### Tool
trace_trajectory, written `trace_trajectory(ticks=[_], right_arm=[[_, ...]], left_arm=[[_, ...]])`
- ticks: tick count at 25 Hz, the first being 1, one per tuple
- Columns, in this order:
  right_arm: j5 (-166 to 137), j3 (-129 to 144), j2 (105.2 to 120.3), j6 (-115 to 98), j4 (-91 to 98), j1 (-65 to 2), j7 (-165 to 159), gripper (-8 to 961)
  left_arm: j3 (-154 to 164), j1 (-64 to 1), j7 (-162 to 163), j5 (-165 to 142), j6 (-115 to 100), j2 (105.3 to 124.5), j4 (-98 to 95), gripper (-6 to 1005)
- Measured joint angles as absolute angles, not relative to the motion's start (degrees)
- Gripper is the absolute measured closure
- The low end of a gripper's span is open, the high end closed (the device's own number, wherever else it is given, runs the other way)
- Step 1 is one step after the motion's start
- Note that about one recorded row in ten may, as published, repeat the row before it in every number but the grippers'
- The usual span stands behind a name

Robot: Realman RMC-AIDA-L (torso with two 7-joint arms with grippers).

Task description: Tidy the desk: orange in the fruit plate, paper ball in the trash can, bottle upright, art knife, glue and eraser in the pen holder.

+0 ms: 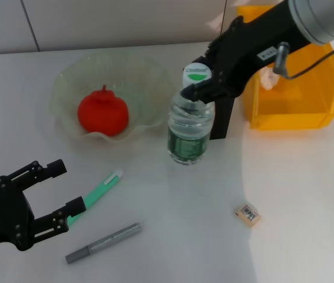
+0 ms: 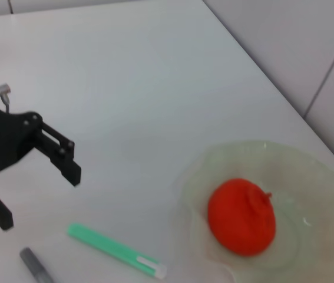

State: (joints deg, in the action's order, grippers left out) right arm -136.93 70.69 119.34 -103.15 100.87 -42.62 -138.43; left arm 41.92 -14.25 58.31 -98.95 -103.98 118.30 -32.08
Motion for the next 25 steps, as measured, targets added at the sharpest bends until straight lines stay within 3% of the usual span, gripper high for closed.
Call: trace_trajectory(ticks=[20, 25], right_arm=[[-133.5, 75.0, 119.39, -96.6, 93.7, -48.5, -139.6, 524], [-134.5, 75.4, 119.21, -96.8, 94.8, -49.5, -141.6, 693]], left_arm=[[38.8, -12.4, 58.3, -98.9, -105.6, 118.17, -32.6, 214], [38.3, -12.1, 58.0, -98.9, -106.6, 118.15, -32.6, 214]])
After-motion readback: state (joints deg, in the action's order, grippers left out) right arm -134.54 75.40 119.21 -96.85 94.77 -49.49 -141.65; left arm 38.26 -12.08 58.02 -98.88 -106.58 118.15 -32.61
